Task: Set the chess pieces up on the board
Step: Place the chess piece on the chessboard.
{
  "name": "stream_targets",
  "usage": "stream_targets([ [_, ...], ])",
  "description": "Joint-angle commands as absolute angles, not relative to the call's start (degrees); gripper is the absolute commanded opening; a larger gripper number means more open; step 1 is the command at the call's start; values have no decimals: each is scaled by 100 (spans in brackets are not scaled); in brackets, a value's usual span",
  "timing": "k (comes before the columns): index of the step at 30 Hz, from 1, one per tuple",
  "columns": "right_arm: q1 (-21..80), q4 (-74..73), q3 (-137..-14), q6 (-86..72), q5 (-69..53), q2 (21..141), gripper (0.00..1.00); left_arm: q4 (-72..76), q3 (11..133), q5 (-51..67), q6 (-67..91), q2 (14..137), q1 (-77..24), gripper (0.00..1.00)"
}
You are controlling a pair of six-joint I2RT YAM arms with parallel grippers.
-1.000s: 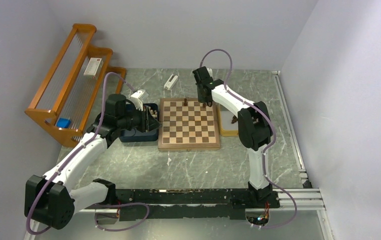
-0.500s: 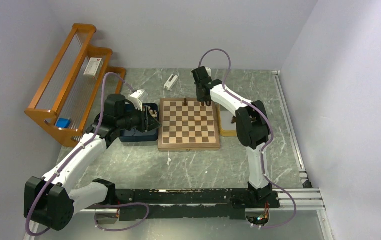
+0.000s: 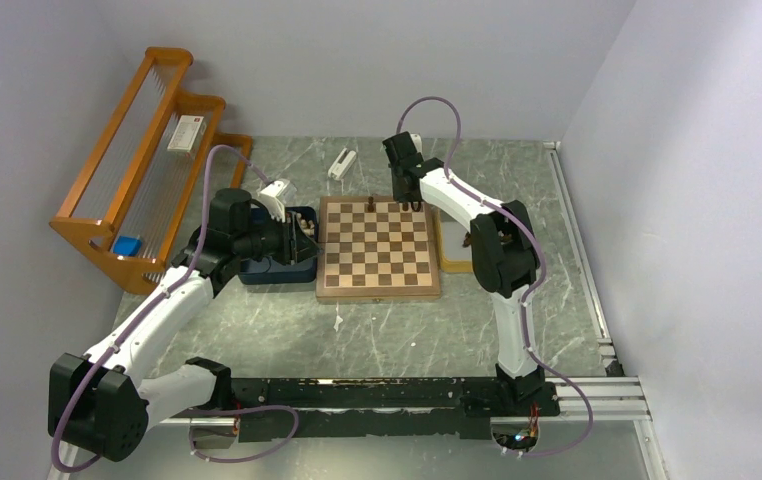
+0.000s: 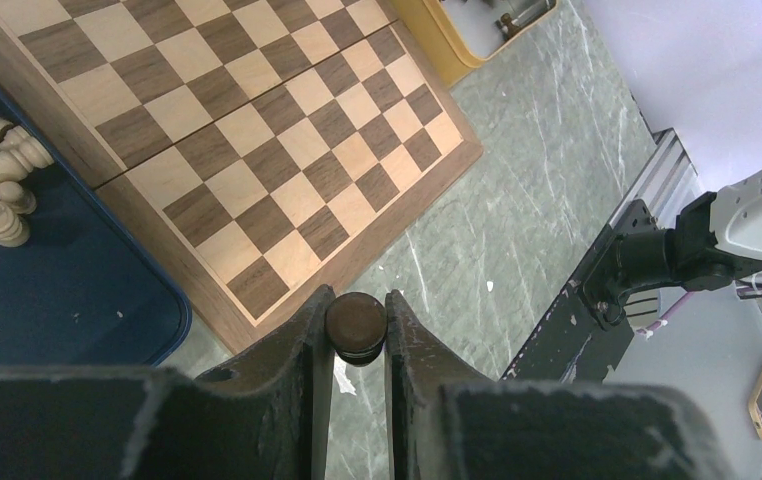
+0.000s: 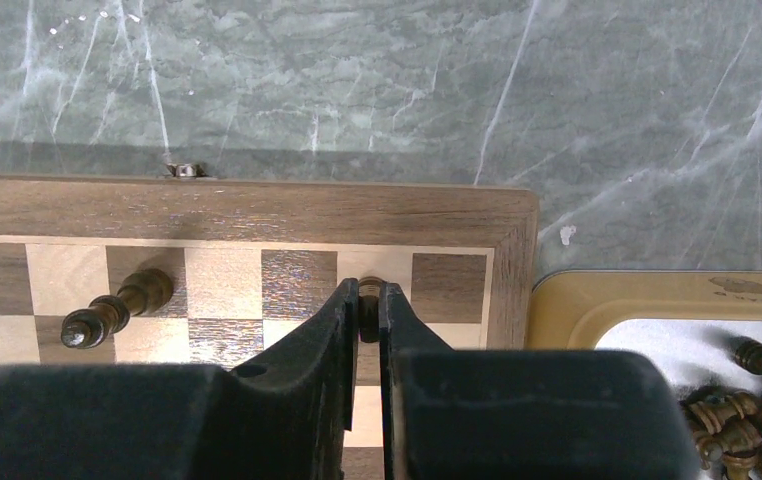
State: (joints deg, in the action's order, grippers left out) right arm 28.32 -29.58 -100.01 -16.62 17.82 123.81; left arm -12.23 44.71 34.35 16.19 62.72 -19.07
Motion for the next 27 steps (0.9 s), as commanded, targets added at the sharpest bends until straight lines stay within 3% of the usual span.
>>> stream_targets([
  [1, 2844, -2992, -10027, -1694, 1773, 12554, 16, -1248, 4476, 3541, 1538, 6152, -1907, 21],
  [12, 2845, -3196, -10694, -1766, 1532, 12386, 42, -1082, 4419, 3428, 1822, 6158, -1907, 21],
  [17, 2847, -3043, -10449, -1847, 1242, 11882, 47, -531, 4273, 3678, 2682, 6205, -1907, 22],
  [23, 2898, -2359, -9212, -1943, 453, 10681, 49, -80, 4316, 3981, 3647, 6206, -1907, 22],
  [27, 2936, -850, -7670, -2088, -417, 9468, 49, 277, 4399, 4109, 4420, 6137, -1907, 23],
])
